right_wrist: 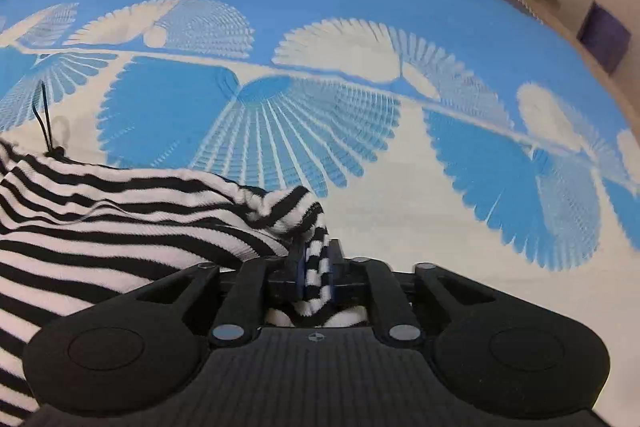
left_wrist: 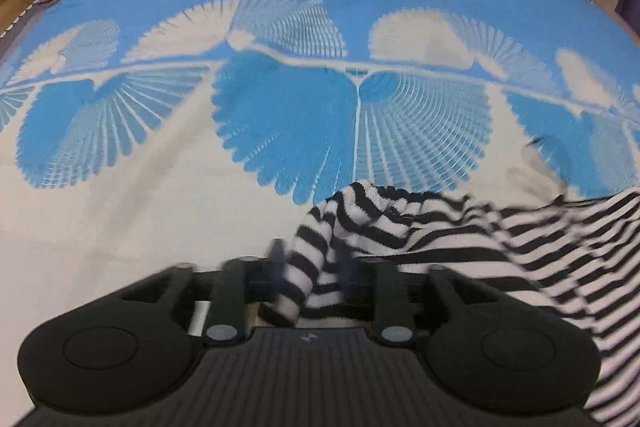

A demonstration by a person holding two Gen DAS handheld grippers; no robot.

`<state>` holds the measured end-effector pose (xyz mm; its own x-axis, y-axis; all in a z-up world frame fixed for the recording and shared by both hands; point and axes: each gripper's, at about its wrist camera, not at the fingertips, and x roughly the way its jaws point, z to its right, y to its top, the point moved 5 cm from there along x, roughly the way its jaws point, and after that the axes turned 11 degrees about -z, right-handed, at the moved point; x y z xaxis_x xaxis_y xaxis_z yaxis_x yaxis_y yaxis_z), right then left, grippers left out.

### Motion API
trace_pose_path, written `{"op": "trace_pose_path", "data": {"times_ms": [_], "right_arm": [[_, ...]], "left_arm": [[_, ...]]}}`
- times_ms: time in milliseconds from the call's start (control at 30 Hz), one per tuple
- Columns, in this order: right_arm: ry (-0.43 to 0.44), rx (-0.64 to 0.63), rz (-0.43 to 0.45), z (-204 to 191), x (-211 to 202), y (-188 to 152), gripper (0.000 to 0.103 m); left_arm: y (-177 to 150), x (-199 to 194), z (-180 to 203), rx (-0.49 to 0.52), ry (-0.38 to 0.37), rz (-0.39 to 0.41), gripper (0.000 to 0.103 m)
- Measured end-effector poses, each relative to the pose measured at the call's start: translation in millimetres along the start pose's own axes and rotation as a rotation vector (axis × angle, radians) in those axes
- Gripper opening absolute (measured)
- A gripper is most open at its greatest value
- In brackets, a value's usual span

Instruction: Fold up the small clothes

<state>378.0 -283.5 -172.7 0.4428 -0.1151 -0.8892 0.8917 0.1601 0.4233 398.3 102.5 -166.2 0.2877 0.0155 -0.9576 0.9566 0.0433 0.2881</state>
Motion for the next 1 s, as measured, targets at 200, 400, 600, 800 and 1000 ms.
{"op": "trace_pose_path", "data": {"times_ms": [200,400,600,800,1000], "right_arm": [[0.132,0.201,-0.007,35,-46,-26,0.017],[0.275,0.322,-0.006,67,-115,-73,0.027],[0.355,0.477,-0.054,85,-120,-142,0.034],[0.346,0.471,-0.13,77,-111,-166,0.034],[0.358,0.367,-0.215,55,-98,-172,0.035]], "left_arm": [[-25,-48,-29,-0.069,-0.089,-0.075,0.046],[-78,-129,-48,-0.077,-0.298,0.009,0.05],[-145,-93,-57,-0.129,-0.305,-0.186,0.048],[-156,-73,-51,-0.004,-0.294,-0.261,0.05],[-162,-67,-55,-0.017,-0.364,-0.278,0.028]]}}
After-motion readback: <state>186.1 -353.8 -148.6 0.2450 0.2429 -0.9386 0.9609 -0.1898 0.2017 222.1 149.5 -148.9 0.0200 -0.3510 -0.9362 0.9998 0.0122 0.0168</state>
